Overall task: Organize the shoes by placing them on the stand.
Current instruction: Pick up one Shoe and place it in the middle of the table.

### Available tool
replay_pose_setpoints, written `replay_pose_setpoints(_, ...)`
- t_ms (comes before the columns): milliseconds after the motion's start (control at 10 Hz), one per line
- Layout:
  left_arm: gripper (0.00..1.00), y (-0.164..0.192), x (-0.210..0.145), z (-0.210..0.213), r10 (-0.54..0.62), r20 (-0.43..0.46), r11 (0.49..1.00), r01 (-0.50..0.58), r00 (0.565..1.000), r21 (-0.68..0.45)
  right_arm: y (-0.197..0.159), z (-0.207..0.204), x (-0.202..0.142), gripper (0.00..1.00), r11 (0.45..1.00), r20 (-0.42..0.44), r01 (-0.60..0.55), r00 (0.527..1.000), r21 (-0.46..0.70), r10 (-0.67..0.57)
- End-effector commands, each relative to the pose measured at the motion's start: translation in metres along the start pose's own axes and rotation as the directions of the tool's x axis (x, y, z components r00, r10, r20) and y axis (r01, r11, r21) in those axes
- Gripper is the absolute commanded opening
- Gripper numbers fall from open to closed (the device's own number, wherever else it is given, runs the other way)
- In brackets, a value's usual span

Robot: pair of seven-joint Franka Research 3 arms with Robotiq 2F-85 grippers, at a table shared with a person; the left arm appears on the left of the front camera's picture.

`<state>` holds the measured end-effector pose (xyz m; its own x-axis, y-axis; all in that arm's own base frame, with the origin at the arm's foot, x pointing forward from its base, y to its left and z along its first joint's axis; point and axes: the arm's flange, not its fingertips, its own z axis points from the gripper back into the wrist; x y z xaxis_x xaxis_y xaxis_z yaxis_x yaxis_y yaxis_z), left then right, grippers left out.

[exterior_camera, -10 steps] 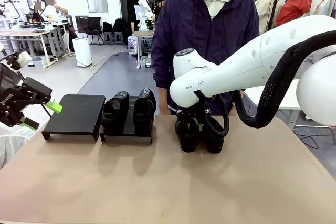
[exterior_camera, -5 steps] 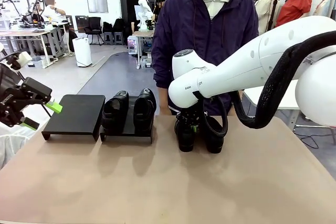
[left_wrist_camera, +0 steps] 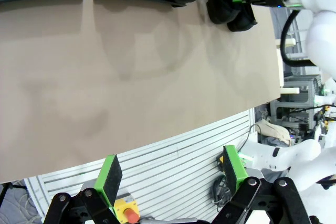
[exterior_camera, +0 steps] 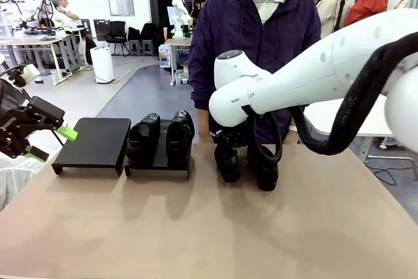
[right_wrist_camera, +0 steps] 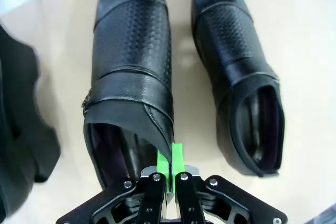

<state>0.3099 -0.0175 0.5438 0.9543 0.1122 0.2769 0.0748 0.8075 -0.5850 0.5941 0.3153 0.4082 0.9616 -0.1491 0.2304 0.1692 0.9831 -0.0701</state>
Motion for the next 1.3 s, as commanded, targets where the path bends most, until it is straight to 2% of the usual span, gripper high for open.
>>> replay_pose_setpoints(0, 1.0, 0.002, -0.002, -0.001, -0.016, 0.0, 1.0, 0.016, 1.0, -0.024, -0.036, 0.065, -0.044, 0.0, 0.998, -0.01, -0.04, 0.999, 0.05, 0.041)
replay_pose_setpoints(200, 1.0, 0.002, -0.002, -0.001, -0.016, 0.0, 1.0, 0.016, 1.0, -0.024, -0.054, 0.111, -0.1, 0.0, 0.997, -0.051, -0.047, 0.997, 0.062, 0.05)
replay_pose_setpoints(400, 1.0, 0.002, -0.002, -0.001, -0.016, 0.0, 1.0, 0.016, 1.0, -0.024, -0.066, 0.141, -0.168, 0.0, 0.994, -0.067, -0.095, 0.993, 0.052, 0.099)
replay_pose_setpoints(500, 1.0, 0.002, -0.002, -0.001, -0.016, 0.0, 1.0, 0.016, 1.0, -0.024, -0.069, 0.149, -0.199, 0.0, 0.996, -0.066, -0.078, 0.995, 0.039, 0.08)
replay_pose_setpoints(600, 1.0, 0.002, -0.002, -0.001, -0.016, 0.0, 1.0, 0.016, 1.0, -0.024, -0.069, 0.15, -0.22, 0.0, 1.0, -0.059, 0.025, 0.998, 0.008, -0.025)
replay_pose_setpoints(700, 1.0, 0.002, -0.002, -0.001, -0.016, 0.0, 1.0, 0.016, 1.0, -0.024, -0.064, 0.144, -0.216, 0.0, 1.0, -0.086, 0.012, 0.996, 0.007, -0.011)
replay_pose_setpoints(800, 1.0, 0.002, -0.002, -0.001, -0.016, 0.0, 1.0, 0.016, 1.0, -0.024, -0.061, 0.149, -0.21, 0.0, 0.998, -0.071, -0.066, 0.995, 0.004, 0.067)
replay_pose_setpoints(1100, 1.0, 0.002, -0.002, -0.001, -0.016, 0.0, 1.0, 0.016, 1.0, -0.024, -0.061, 0.149, -0.21, 0.0, 0.998, -0.071, -0.066, 0.995, 0.004, 0.067)
replay_pose_setpoints(1200, 1.0, 0.002, -0.002, -0.001, -0.016, 0.0, 1.0, 0.016, 1.0, -0.024, -0.064, 0.142, -0.22, 0.0, 0.999, -0.079, -0.047, 0.996, -0.016, 0.046)
